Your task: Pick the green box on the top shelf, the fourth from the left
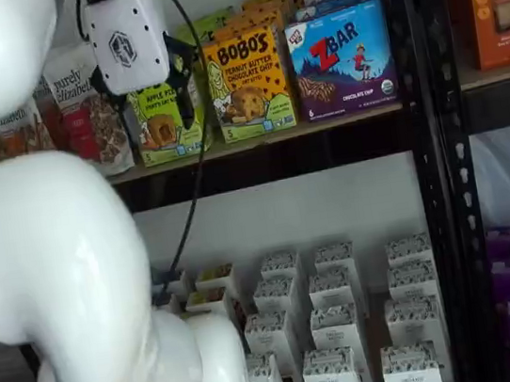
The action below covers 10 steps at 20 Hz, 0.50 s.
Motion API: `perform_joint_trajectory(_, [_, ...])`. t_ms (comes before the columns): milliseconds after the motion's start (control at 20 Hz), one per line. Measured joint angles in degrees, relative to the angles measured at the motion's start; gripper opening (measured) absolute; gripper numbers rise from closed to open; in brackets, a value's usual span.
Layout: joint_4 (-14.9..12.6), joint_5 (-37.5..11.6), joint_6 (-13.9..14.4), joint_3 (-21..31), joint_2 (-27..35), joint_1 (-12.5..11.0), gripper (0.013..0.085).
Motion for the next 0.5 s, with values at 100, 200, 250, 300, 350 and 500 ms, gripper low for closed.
perform_joint_trajectory(100, [5.44, -2.44, -1.58, 0.81, 0.15, -3.01, 0.085])
perform_joint_trajectory(200, [6.44, -4.99, -1.44, 1.4, 0.43, -2.59, 0.085])
perform_joint_trajectory(250, [5.65, -5.27, -0.77, 1.1, 1.07, -1.67, 0.085])
perform_joint_trajectory(300, [4.83, -5.69, -0.1, 0.88, 1.7, -0.75, 0.085])
perform_joint_trajectory(350, [4.2, -5.99, 0.41, 0.68, 2.23, -0.09, 0.085])
perform_joint_trajectory(500, [2.23, -6.67, 1.79, 0.09, 3.48, 1.7, 0.085])
